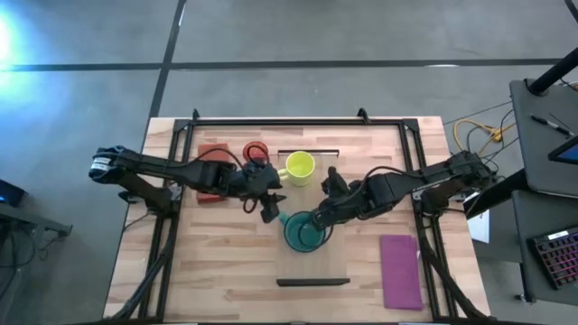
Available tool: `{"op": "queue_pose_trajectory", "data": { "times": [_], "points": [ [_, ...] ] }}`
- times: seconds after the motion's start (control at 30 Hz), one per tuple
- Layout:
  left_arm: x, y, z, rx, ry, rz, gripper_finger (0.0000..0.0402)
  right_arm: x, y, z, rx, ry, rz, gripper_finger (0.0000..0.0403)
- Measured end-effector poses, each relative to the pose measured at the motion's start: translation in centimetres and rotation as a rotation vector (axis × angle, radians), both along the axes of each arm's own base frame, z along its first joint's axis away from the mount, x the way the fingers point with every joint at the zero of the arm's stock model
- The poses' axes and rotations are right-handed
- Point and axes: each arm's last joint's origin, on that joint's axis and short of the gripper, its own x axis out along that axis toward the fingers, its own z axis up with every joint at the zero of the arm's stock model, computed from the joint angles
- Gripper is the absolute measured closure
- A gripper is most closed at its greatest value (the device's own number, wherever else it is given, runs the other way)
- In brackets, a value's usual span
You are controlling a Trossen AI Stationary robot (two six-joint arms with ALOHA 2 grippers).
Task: Stack small to large cups/mugs on shelf
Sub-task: Put the blue mug on the shelf
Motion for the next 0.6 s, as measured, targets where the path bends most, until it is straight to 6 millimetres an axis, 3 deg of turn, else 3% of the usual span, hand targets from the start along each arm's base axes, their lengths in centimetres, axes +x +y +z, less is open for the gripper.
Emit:
{"op": "queue_pose_trajectory", "data": {
  "times": [0.2, 0.33, 0.6],
  "points": [
    [-1.6, -0.1, 0.2, 0.012, 0.080, 0.001, 0.0249, -0.9, -0.3, -0.2, -0.028, 0.079, -0.021, 0.0394],
    [-3.1, -0.8, 1.0, 0.004, 0.087, -0.006, 0.0249, -2.1, 0.7, 0.3, 0.010, 0.091, -0.028, 0.0394],
    [-3.5, -1.2, 1.2, 0.042, 0.065, -0.002, 0.0249, -3.6, 7.2, 1.0, 0.238, -0.088, -0.093, 0.0394]
  ]
}}
